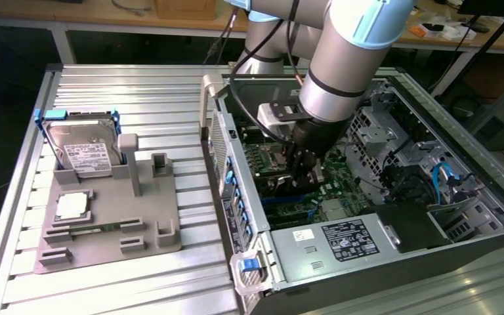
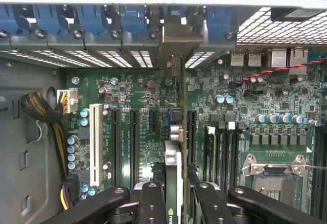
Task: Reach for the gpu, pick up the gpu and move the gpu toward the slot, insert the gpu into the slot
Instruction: 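Insert the gpu into the slot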
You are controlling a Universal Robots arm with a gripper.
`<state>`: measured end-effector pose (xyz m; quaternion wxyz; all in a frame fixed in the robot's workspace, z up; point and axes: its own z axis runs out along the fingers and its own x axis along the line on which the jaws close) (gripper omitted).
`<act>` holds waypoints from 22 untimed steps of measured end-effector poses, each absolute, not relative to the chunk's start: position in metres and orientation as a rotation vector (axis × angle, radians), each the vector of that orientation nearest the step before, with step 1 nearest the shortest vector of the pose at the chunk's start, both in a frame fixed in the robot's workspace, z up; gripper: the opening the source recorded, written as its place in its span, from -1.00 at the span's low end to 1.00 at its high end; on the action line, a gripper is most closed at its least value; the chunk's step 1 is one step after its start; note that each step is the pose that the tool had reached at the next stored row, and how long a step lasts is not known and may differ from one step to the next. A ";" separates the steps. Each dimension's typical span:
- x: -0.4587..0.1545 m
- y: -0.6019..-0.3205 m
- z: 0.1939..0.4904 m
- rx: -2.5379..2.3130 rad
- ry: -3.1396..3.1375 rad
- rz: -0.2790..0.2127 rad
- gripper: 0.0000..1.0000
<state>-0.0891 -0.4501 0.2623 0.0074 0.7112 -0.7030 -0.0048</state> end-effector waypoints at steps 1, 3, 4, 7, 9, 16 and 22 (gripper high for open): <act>-0.089 -0.450 0.262 2.224 -2.198 -0.015 -0.47; -0.089 -0.450 0.261 2.224 -2.198 -0.015 -0.47; -0.089 -0.450 0.260 2.224 -2.198 -0.015 -0.47; -0.089 -0.450 0.259 2.224 -2.198 -0.015 -0.47; -0.089 -0.450 0.259 2.224 -2.198 -0.015 -0.47; -0.090 -0.452 0.259 2.224 -2.198 -0.015 -0.47; -0.091 -0.453 0.259 2.224 -2.198 -0.015 -0.47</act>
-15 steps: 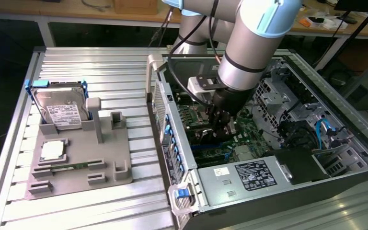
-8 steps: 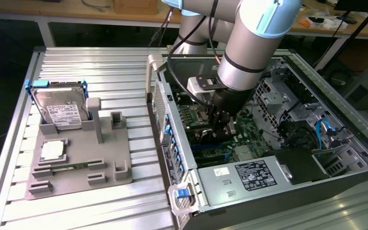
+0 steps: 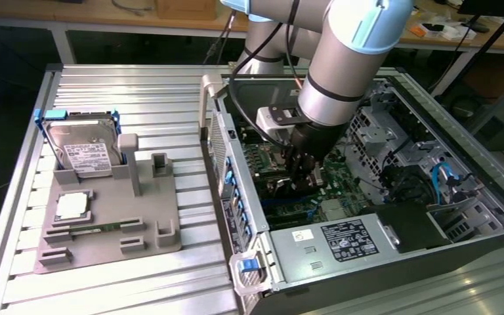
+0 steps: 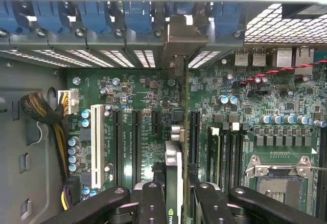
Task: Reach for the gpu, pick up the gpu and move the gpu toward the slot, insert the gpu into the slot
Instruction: 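Insert the gpu into the slot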
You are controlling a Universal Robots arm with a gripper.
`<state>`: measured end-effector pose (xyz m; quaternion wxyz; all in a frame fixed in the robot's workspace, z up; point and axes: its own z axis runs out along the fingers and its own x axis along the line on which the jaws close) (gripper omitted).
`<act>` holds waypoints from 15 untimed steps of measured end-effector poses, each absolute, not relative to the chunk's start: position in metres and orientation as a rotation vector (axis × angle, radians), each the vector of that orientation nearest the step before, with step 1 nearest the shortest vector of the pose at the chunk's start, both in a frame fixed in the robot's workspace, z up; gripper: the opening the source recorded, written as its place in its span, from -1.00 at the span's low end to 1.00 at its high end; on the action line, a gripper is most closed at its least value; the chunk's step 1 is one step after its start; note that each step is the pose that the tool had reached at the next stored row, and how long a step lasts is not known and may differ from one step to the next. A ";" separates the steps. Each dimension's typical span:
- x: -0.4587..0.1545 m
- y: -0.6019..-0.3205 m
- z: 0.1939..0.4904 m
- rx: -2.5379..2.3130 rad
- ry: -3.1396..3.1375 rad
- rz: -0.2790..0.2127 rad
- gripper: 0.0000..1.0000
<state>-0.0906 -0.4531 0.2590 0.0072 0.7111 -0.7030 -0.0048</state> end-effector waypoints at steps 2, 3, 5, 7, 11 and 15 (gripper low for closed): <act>-0.091 -0.453 0.259 2.224 -2.198 -0.015 -0.47; -0.091 -0.453 0.259 2.224 -2.198 -0.015 -0.47; -0.091 -0.453 0.257 2.223 -2.198 -0.015 -0.47; -0.091 -0.453 0.256 2.223 -2.198 -0.015 -0.47; -0.091 -0.453 0.255 2.224 -2.198 -0.015 -0.47; -0.091 -0.453 0.255 2.224 -2.198 -0.015 -0.47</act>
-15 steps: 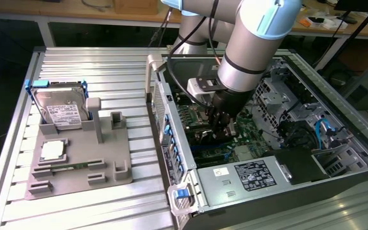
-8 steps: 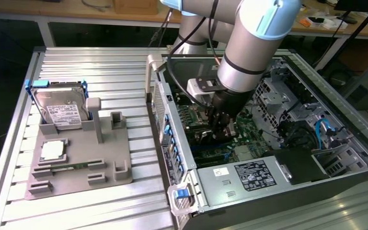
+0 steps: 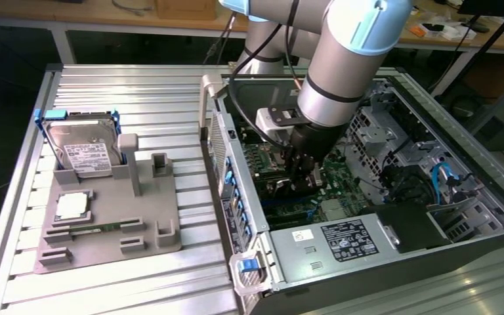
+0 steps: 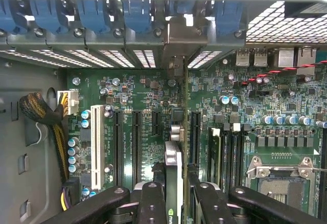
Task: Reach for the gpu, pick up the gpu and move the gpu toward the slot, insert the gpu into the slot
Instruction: 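Insert the gpu into the slot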
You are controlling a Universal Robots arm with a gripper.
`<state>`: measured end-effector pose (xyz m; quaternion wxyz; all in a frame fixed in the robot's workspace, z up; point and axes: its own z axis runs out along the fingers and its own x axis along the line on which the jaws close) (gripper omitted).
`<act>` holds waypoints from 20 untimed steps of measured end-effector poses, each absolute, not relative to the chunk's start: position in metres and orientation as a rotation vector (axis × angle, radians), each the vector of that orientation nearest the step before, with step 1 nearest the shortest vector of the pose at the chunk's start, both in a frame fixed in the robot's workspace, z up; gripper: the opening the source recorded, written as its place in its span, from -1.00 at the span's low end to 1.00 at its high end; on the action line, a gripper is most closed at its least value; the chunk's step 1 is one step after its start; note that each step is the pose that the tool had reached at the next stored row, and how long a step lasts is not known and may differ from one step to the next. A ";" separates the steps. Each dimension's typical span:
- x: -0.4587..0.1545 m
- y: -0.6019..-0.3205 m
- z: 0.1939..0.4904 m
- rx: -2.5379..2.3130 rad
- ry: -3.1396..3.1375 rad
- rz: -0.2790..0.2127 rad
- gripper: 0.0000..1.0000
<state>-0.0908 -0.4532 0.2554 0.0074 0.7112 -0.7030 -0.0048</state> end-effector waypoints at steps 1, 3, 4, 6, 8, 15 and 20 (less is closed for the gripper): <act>-0.091 -0.453 0.256 2.224 -2.198 -0.015 -0.47; -0.091 -0.453 0.259 2.226 -2.200 -0.016 -0.47; -0.091 -0.453 0.260 2.225 -2.199 -0.015 -0.47; -0.091 -0.453 0.261 2.224 -2.198 -0.015 -0.47; -0.091 -0.453 0.261 2.224 -2.198 -0.015 -0.47; -0.091 -0.454 0.261 2.222 -2.201 -0.015 -0.47; -0.091 -0.454 0.261 2.217 -2.206 -0.015 -0.47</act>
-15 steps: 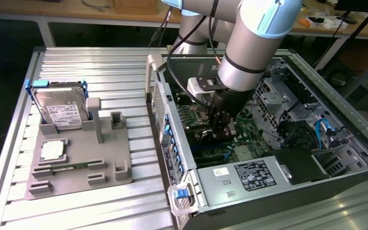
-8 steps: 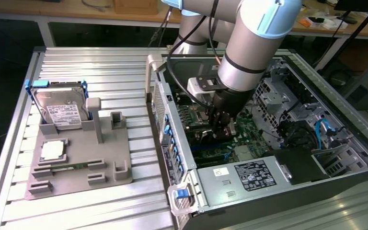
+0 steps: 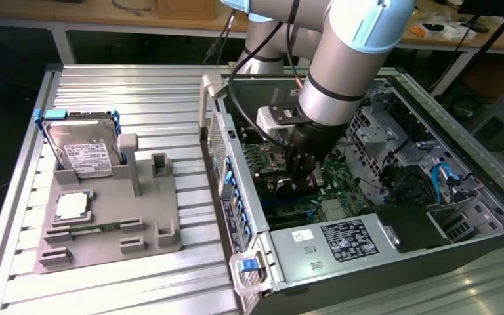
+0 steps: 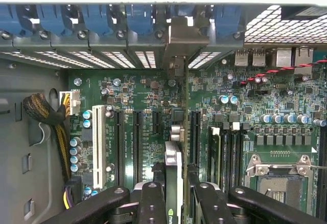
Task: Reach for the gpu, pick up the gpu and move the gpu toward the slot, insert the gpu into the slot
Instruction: 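Insert the gpu into the slot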
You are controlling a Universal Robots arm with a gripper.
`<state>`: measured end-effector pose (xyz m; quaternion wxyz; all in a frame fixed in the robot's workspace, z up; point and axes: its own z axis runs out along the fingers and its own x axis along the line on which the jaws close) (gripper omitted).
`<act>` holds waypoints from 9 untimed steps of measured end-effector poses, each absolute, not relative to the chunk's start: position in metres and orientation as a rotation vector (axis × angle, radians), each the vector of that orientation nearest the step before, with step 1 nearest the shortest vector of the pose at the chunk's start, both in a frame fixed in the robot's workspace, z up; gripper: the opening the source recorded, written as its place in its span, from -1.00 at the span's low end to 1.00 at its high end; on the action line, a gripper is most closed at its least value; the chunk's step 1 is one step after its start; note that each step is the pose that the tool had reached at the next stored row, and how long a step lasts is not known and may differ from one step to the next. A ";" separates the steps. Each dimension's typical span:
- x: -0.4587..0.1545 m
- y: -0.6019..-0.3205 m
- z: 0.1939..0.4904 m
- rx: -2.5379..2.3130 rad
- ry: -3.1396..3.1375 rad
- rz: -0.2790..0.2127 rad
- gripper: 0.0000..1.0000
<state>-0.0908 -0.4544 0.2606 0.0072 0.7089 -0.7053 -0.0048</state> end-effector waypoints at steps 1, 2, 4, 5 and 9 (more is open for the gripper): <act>-0.091 -0.454 0.260 2.217 -2.205 -0.015 -0.47; -0.091 -0.454 0.260 2.217 -2.205 -0.015 -0.47; -0.091 -0.454 0.258 2.217 -2.205 -0.015 -0.47; -0.091 -0.454 0.257 2.217 -2.205 -0.015 -0.47; -0.091 -0.454 0.256 2.217 -2.205 -0.015 -0.47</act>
